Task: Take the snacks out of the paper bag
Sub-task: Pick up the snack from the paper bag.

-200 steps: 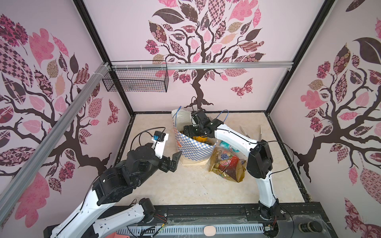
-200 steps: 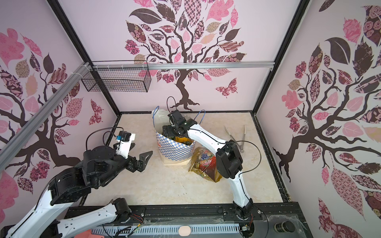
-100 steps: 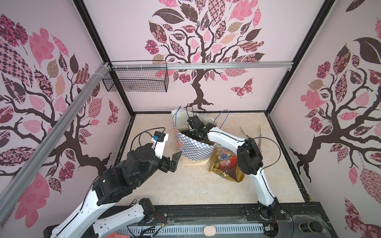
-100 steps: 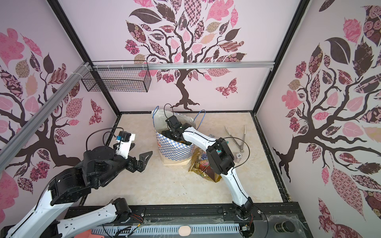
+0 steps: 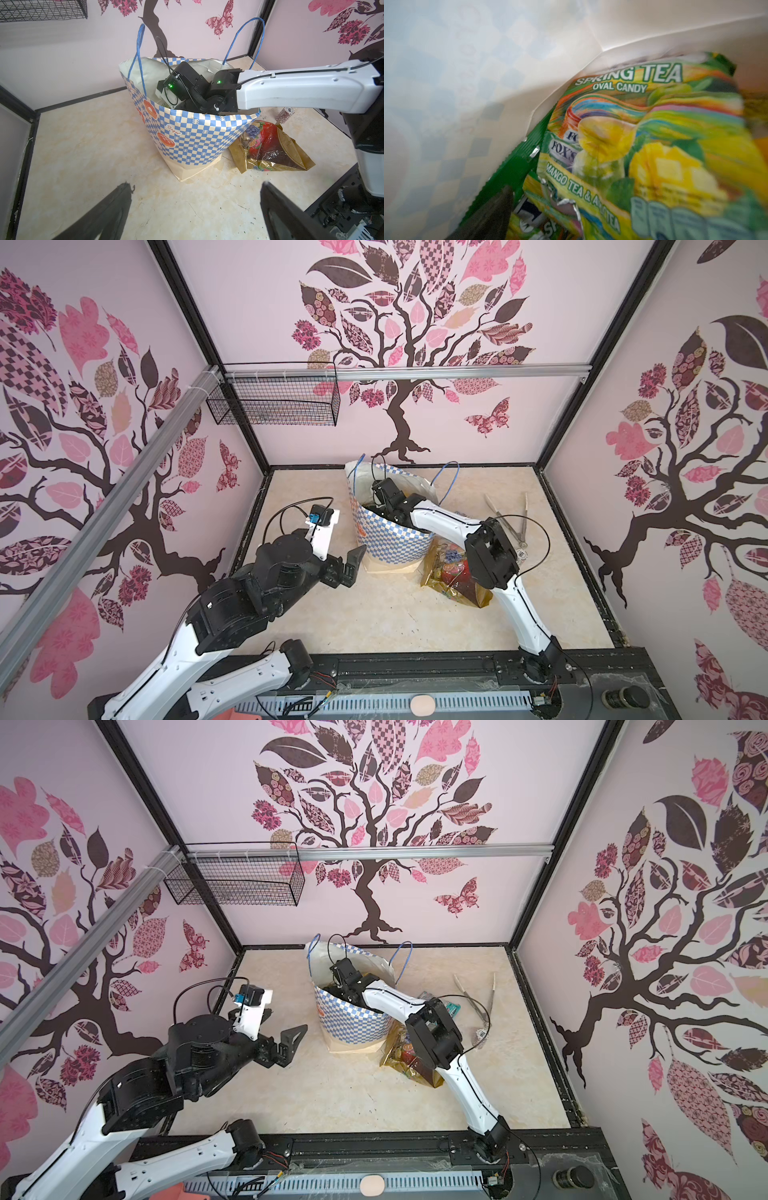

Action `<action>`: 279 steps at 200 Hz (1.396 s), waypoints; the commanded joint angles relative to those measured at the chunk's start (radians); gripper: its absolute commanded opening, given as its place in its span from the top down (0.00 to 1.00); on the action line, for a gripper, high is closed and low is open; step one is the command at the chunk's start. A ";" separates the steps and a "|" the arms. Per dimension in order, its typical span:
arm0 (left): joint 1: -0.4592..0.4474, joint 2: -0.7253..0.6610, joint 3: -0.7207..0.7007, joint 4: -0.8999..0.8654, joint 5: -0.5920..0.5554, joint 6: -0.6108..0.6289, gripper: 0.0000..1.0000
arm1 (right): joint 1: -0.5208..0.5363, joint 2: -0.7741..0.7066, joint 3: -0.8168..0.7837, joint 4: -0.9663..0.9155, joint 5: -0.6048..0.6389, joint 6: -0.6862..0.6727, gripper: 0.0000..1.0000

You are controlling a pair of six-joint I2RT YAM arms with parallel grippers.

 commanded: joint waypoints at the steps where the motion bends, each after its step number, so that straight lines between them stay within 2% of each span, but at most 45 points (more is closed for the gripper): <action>1: -0.002 -0.001 -0.023 0.011 -0.003 -0.004 0.02 | -0.007 0.112 -0.041 -0.156 -0.011 0.008 0.25; 32: -0.001 -0.003 -0.024 0.006 -0.004 -0.003 0.02 | -0.006 0.097 -0.041 -0.143 -0.003 0.002 0.60; 84: -0.001 -0.006 -0.029 0.010 -0.004 -0.001 0.02 | -0.006 -0.001 -0.040 -0.136 0.020 -0.005 0.95; 106: -0.001 -0.007 -0.029 0.011 -0.003 -0.001 0.02 | -0.007 -0.042 -0.044 -0.131 0.024 -0.004 1.00; 197: -0.001 -0.009 -0.031 0.015 0.000 -0.005 0.02 | -0.007 -0.223 -0.083 -0.085 0.051 0.001 1.00; 279: -0.001 -0.008 -0.035 0.017 -0.001 -0.004 0.02 | -0.007 -0.308 -0.057 -0.090 0.083 -0.030 1.00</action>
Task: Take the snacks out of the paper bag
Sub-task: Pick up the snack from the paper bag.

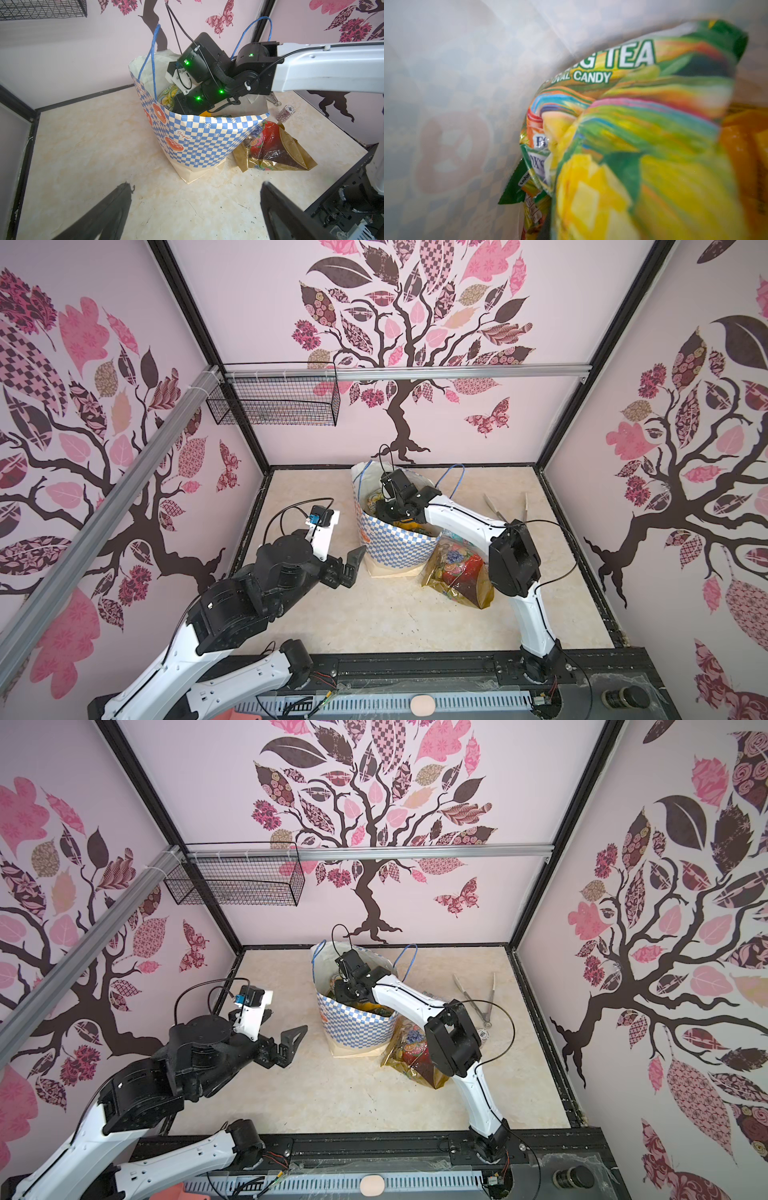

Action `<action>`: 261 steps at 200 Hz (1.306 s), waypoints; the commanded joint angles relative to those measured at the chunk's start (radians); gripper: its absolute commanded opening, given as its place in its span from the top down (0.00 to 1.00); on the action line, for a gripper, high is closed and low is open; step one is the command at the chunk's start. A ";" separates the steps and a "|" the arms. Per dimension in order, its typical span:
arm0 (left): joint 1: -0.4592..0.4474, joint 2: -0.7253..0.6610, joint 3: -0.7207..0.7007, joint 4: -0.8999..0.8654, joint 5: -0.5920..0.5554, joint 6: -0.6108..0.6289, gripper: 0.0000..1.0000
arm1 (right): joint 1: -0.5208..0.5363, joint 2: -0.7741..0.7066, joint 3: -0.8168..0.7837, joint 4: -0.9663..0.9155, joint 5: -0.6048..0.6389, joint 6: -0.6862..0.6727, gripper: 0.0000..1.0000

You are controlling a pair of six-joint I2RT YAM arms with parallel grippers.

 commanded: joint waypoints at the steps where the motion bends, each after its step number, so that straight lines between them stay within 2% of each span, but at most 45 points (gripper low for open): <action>1: -0.001 -0.004 -0.027 0.018 -0.001 -0.004 0.02 | -0.003 -0.084 0.044 0.002 0.033 -0.030 1.00; 100: -0.002 -0.004 -0.028 0.018 0.005 0.003 0.01 | -0.003 -0.139 0.214 -0.070 0.068 -0.097 1.00; 177: -0.001 -0.009 -0.020 0.013 0.004 0.005 0.02 | -0.002 -0.177 0.229 -0.071 0.049 -0.087 1.00; 219: -0.001 -0.014 -0.019 0.014 0.003 0.002 0.02 | -0.004 -0.237 0.160 -0.065 0.060 -0.087 1.00; 261: -0.001 -0.029 -0.010 0.010 -0.003 0.000 0.02 | -0.005 -0.367 0.060 -0.047 0.097 -0.092 1.00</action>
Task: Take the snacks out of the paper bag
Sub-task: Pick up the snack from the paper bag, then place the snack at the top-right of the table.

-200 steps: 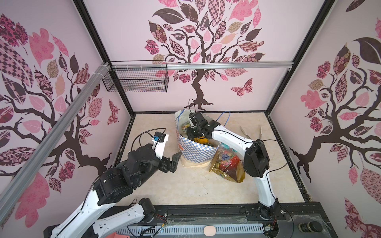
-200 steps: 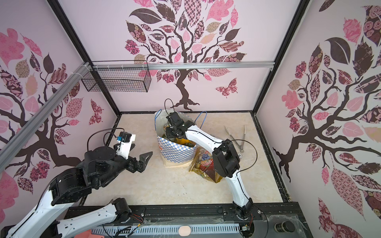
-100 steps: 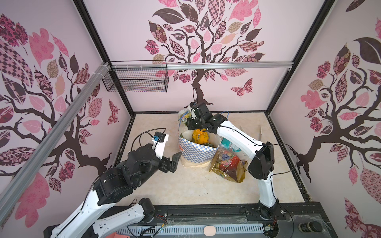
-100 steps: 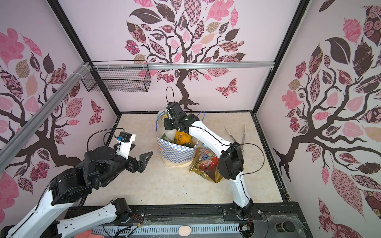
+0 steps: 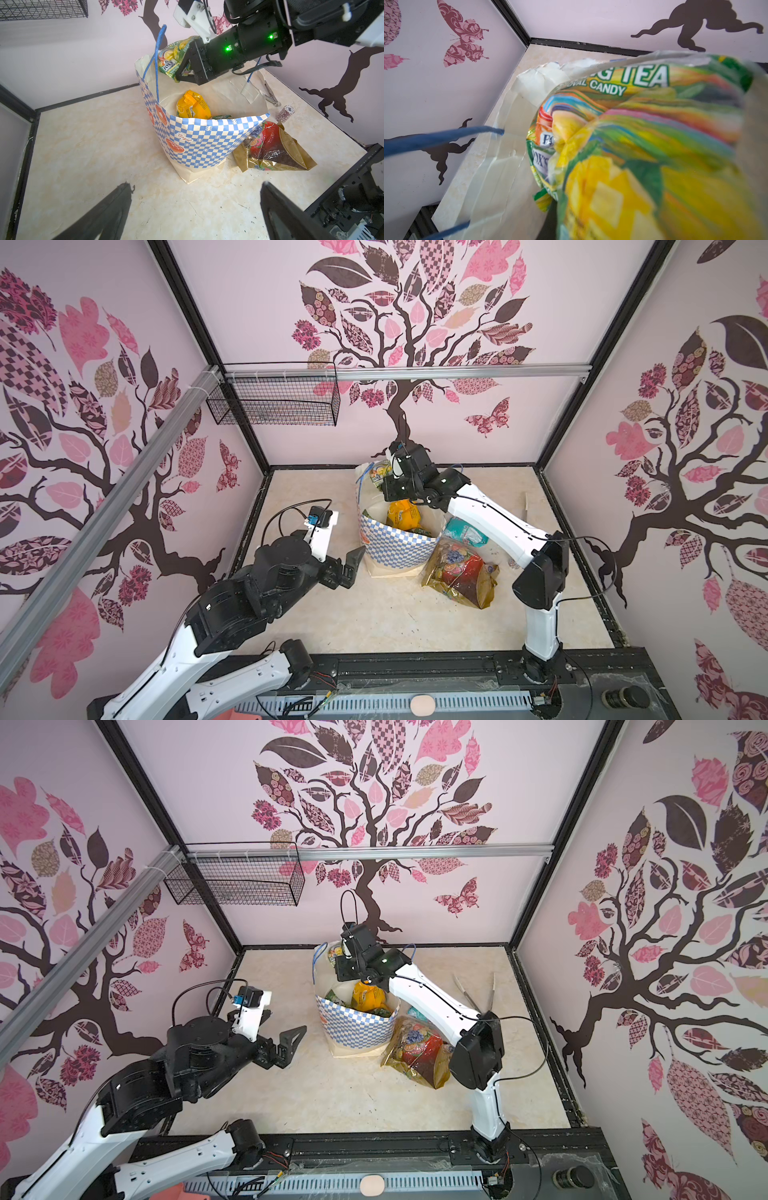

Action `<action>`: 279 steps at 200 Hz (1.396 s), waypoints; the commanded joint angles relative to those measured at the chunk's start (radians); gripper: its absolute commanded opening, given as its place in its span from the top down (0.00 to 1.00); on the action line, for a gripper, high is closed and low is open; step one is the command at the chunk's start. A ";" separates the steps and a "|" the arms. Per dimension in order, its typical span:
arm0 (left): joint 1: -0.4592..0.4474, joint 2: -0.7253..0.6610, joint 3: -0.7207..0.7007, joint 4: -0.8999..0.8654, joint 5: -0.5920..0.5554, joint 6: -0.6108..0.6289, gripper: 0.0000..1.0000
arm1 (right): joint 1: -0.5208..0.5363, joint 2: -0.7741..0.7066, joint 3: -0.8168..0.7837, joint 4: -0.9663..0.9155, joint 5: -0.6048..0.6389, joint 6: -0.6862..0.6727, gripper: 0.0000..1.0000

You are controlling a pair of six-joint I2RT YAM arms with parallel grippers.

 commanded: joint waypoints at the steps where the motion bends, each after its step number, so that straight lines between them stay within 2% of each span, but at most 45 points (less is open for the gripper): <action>1: -0.001 -0.016 -0.005 0.009 -0.004 0.000 0.02 | -0.005 -0.151 -0.020 0.042 0.050 -0.014 1.00; 61: -0.001 -0.074 0.001 -0.038 -0.013 -0.031 0.01 | -0.005 -0.386 -0.087 0.018 0.072 0.002 1.00; 90: -0.001 -0.095 0.005 -0.051 0.024 -0.038 0.02 | -0.005 -0.539 -0.181 0.007 0.150 -0.001 1.00; 104: -0.001 -0.104 -0.002 -0.036 0.087 -0.017 0.01 | -0.006 -0.621 -0.249 0.000 0.222 -0.009 1.00; 128: -0.001 -0.118 -0.034 0.046 0.266 0.017 0.02 | -0.012 -0.758 -0.372 -0.016 0.395 -0.027 1.00; 149: -0.001 -0.104 -0.067 0.128 0.404 0.017 0.02 | -0.079 -0.837 -0.445 -0.048 0.429 -0.015 1.00; 185: -0.003 -0.023 -0.078 0.204 0.616 0.035 0.02 | -0.302 -0.902 -0.589 -0.037 0.270 0.038 1.00; 207: -0.004 0.009 -0.070 0.236 0.652 0.056 0.02 | -0.506 -0.888 -0.683 0.027 0.024 0.103 1.00; 225: -0.004 0.025 -0.061 0.242 0.634 0.074 0.01 | -0.652 -0.853 -0.775 0.130 -0.178 0.172 1.00; 247: -0.005 0.051 -0.051 0.212 0.554 0.082 0.01 | -0.684 -0.747 -0.828 0.235 -0.282 0.196 1.00; 279: -0.004 0.077 -0.049 0.180 0.487 0.115 0.02 | -0.684 -0.552 -0.851 0.407 -0.332 0.253 1.00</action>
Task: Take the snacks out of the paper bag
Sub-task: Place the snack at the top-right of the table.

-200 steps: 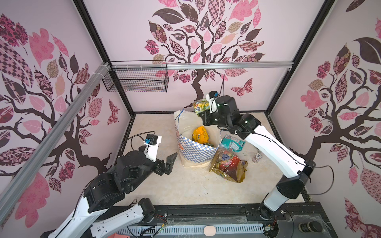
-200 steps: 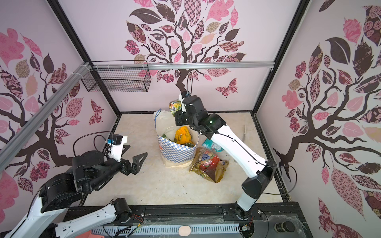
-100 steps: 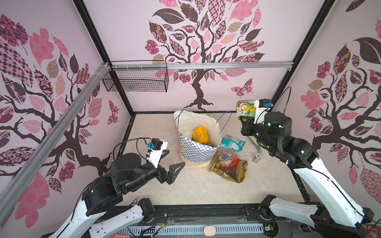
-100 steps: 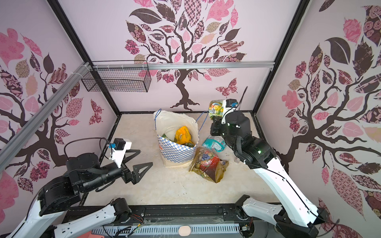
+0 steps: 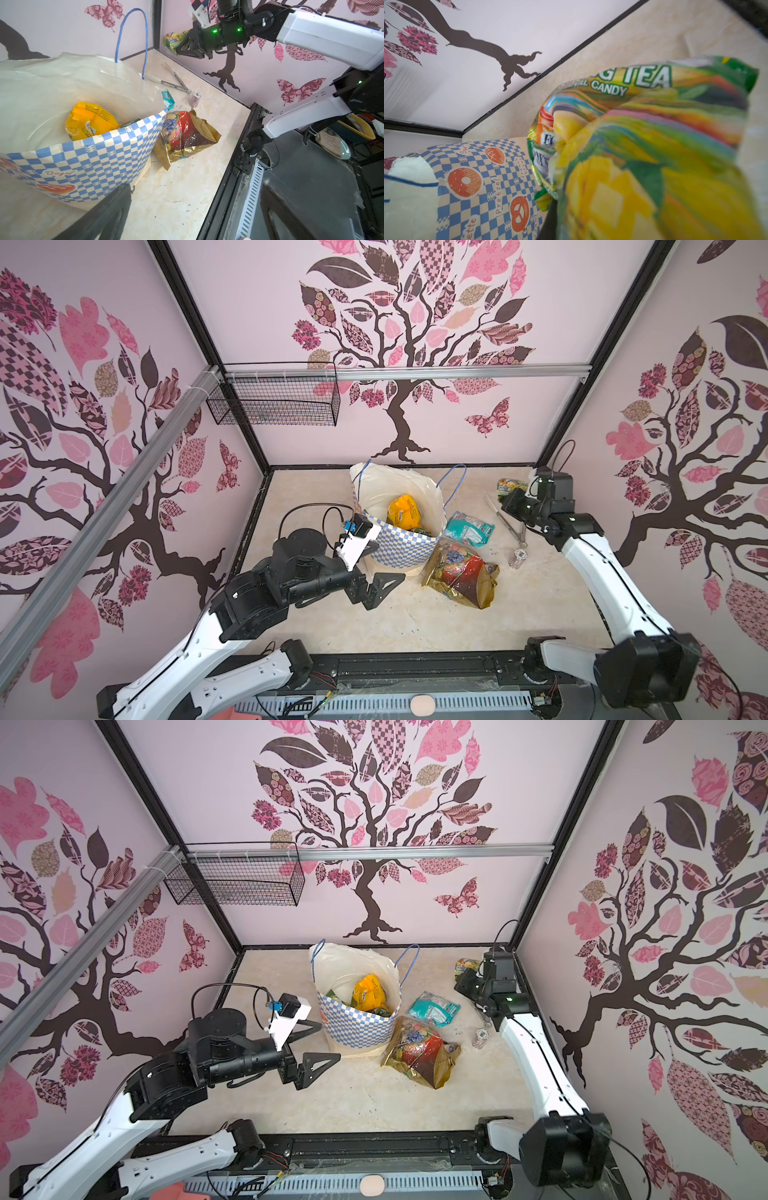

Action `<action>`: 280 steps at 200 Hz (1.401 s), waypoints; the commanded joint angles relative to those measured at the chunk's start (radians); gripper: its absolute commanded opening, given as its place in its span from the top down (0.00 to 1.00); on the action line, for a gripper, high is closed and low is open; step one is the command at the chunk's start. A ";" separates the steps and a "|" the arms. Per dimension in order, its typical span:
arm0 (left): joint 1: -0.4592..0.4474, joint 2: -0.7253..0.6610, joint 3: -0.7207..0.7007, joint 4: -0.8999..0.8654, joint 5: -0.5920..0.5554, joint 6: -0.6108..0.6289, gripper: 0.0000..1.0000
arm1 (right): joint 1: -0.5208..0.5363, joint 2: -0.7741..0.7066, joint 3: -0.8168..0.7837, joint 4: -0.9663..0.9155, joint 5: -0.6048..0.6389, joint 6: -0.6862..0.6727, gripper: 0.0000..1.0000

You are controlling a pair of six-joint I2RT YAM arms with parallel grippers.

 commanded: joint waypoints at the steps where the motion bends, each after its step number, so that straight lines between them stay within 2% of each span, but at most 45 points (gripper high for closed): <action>1: -0.003 0.013 0.004 -0.013 -0.053 0.045 0.02 | 0.003 0.120 0.015 0.219 -0.128 0.059 1.00; 31: -0.005 0.029 0.025 -0.014 -0.093 0.076 0.02 | 0.002 0.345 0.085 0.298 -0.188 0.094 1.00; 65: -0.005 0.060 0.056 -0.015 -0.172 0.105 0.02 | 0.003 0.568 0.214 0.291 -0.271 0.091 1.00; 102: -0.005 0.084 0.053 0.022 -0.224 0.105 0.01 | 0.004 0.662 0.258 0.285 -0.313 0.118 1.00; 114: -0.005 0.081 0.045 0.052 -0.233 0.094 0.02 | 0.003 0.652 0.237 0.287 -0.313 0.129 0.80; 120: -0.005 0.082 0.041 0.064 -0.241 0.092 0.02 | 0.003 0.638 0.226 0.278 -0.311 0.128 0.69; 144: 0.000 0.100 0.041 0.088 -0.254 0.096 0.02 | 0.003 0.535 0.185 0.238 -0.261 0.107 0.58; 166: 0.009 0.131 0.070 0.073 -0.281 0.101 0.03 | 0.003 0.398 0.129 0.188 -0.189 0.089 0.41; 185: 0.032 0.153 0.100 0.045 -0.349 0.075 0.05 | 0.002 0.239 0.079 0.127 -0.132 0.087 0.22; 210: 0.095 0.178 0.159 0.009 -0.301 0.064 0.06 | 0.003 -0.038 -0.008 0.077 -0.070 0.115 0.01; 227: 0.109 0.210 0.214 -0.013 -0.289 0.065 0.07 | 0.003 -0.221 -0.045 0.038 -0.062 0.127 0.00; 243: 0.111 0.255 0.273 -0.019 -0.295 0.065 0.07 | 0.005 -0.340 0.000 -0.067 -0.099 0.107 0.00; 280: 0.112 0.417 0.451 -0.063 -0.307 0.020 0.08 | 0.010 -0.384 0.247 -0.391 -0.363 0.020 0.00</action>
